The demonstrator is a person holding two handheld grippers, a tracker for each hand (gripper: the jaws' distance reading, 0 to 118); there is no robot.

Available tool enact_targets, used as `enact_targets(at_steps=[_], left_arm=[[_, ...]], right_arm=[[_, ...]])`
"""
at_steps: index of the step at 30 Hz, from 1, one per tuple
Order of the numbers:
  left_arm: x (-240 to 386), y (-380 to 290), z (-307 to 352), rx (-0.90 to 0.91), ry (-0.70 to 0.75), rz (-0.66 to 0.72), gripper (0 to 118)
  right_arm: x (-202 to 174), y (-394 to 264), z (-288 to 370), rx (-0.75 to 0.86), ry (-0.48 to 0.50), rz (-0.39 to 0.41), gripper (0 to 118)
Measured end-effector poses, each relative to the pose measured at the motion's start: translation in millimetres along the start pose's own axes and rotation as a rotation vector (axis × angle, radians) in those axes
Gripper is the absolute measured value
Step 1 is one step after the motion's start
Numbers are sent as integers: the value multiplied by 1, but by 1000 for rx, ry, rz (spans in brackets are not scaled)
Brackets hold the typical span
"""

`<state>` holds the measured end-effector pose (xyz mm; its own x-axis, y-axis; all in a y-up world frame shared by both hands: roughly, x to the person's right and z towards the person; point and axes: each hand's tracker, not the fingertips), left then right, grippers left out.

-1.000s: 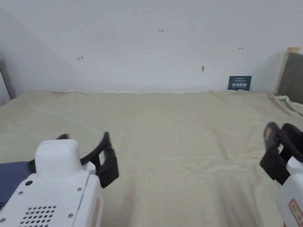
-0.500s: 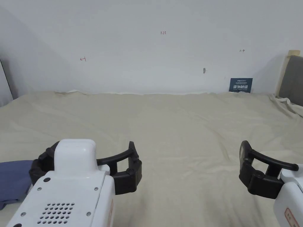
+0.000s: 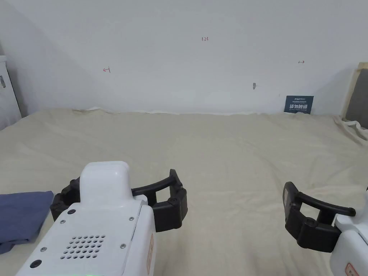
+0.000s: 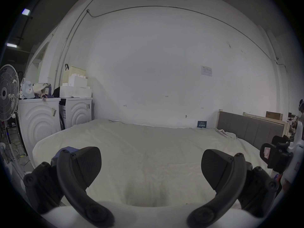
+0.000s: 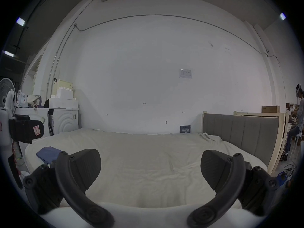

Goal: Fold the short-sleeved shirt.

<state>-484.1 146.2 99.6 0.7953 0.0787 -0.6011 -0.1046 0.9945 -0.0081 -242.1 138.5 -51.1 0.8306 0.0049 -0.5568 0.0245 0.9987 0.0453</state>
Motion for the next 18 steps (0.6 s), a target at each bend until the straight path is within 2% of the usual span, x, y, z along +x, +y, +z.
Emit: enact_targets(at_steps=[5, 11, 15, 18], left_arm=[[0, 0, 0, -8, -12, 7, 118], [-4, 0, -5, -23, 48, 34, 118], [-14, 3, -3, -27, 20, 147, 118], [-15, 8, -3, -31, 77, 168, 118]], right_arm=[[-4, 4, 1, 2, 1, -4, 118], [-9, 6, 1, 8, 3, -1, 118], [-10, 4, 2, 12, 6, -6, 118], [-10, 3, 3, 9, 2, -12, 118]])
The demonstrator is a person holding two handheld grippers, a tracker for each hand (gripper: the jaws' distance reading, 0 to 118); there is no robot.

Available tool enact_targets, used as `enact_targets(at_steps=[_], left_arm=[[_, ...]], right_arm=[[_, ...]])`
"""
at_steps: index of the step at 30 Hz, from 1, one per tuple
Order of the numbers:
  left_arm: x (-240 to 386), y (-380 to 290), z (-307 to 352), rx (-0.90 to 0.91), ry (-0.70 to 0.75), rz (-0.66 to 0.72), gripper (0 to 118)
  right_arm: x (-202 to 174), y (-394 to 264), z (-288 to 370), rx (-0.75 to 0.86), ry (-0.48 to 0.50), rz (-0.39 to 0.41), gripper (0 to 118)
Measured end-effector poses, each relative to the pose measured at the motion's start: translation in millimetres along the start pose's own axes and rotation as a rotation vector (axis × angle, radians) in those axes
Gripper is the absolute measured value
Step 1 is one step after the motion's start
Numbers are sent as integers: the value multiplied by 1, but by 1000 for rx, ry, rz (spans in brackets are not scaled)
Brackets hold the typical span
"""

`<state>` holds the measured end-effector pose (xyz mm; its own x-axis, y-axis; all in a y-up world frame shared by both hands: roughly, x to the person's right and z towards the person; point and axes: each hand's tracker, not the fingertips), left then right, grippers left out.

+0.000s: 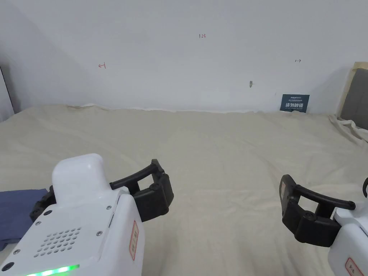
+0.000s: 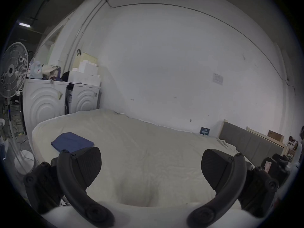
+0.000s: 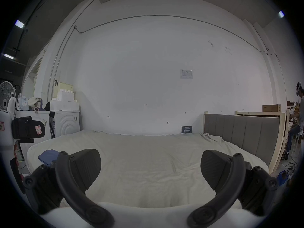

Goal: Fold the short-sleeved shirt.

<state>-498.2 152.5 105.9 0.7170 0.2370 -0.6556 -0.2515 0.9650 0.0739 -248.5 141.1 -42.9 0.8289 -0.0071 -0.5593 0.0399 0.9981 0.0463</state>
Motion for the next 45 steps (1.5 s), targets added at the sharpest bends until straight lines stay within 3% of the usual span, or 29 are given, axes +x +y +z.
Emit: enact_targets(at_steps=[3, 6, 10, 34, 45], left_arm=[[4, 5, 3, -23, 77, -12, 118], [-2, 11, 4, -55, -52, 83, 118], [-5, 19, 4, -68, -25, 126, 118], [16, 8, -44, -93, 2, 10, 118], [12, 1, -43, -91, 23, -58, 118]], right_arm=[[0, 1, 1, 8, -3, -12, 118], [0, 2, 1, 17, 1, -13, 118], [-1, 3, 2, 31, -5, 7, 118], [5, -2, -36, 31, -13, -36, 118], [-5, -10, -34, 0, 13, -11, 118]])
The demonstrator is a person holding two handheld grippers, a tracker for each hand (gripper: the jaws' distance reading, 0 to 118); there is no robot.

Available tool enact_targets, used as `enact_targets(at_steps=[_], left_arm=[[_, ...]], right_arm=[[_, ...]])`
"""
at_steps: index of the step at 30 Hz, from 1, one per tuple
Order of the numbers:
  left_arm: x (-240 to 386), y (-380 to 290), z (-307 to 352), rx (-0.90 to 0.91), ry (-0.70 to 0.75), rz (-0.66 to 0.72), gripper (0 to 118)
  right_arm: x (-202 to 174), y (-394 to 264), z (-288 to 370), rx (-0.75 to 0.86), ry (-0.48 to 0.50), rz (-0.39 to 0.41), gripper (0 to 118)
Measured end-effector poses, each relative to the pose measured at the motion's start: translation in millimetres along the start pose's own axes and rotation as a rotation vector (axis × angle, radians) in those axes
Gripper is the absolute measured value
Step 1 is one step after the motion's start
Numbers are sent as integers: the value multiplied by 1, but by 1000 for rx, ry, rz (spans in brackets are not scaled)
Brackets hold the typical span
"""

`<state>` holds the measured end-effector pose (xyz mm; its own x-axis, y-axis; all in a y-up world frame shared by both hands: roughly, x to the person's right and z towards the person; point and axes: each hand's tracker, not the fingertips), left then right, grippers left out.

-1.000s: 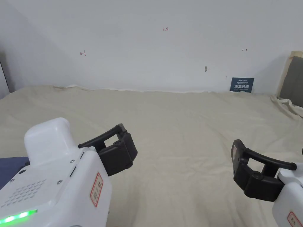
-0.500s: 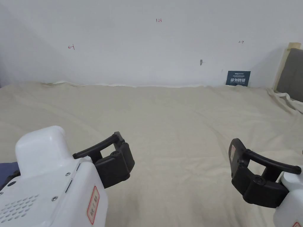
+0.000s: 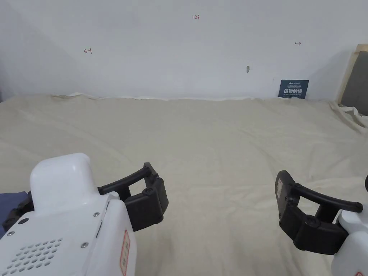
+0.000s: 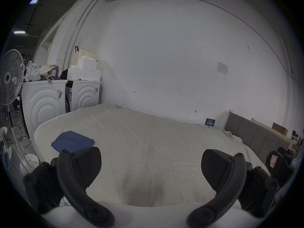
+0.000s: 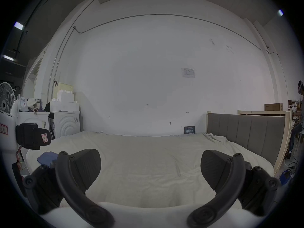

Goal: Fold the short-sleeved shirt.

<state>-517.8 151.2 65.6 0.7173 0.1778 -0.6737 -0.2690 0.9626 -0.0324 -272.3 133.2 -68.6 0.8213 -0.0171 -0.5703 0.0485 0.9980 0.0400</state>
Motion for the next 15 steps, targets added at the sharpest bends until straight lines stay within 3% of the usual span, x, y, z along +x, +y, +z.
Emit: enact_targets(at_steps=[10, 15], left_arm=[[-10, -1, -7, -78, -1, 67, 118], [-9, -3, -6, -62, 32, 24, 118]], right_arm=[[-2, 0, 3, -10, 3, 1, 118], [-3, 0, 3, -7, 5, 4, 118]])
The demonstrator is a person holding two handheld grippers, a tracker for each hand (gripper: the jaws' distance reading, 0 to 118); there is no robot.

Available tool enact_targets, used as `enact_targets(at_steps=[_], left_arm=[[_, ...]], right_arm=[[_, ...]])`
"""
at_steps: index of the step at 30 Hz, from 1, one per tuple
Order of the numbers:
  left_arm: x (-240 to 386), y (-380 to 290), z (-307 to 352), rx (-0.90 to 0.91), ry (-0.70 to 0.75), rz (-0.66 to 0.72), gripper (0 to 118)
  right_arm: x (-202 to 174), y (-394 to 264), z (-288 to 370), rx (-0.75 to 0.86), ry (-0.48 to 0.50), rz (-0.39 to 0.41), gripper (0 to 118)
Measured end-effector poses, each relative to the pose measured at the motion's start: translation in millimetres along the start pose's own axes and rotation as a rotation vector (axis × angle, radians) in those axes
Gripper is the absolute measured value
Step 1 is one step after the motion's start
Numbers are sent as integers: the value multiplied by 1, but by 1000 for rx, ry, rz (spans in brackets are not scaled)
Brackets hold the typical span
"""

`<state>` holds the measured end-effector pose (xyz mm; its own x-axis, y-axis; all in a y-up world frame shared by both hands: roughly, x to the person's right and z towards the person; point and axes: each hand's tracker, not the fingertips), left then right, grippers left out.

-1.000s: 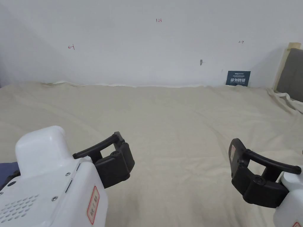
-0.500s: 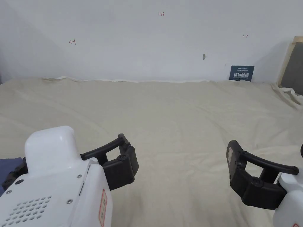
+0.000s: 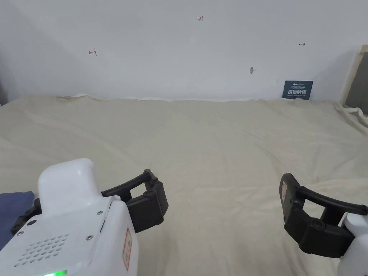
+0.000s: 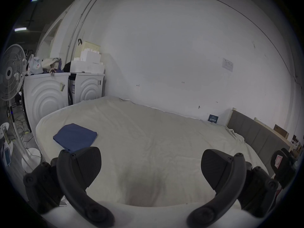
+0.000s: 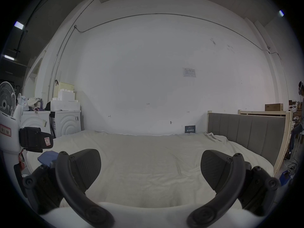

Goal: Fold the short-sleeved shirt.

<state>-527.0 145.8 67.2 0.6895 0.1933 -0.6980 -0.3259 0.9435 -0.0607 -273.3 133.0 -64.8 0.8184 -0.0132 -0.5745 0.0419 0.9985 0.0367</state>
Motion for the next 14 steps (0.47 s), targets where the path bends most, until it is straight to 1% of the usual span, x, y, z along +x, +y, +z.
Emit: enact_targets(at_steps=[14], left_arm=[[2, -1, 3, 10, -27, -47, 118]], right_arm=[[-2, -3, 1, -14, -2, 2, 118]])
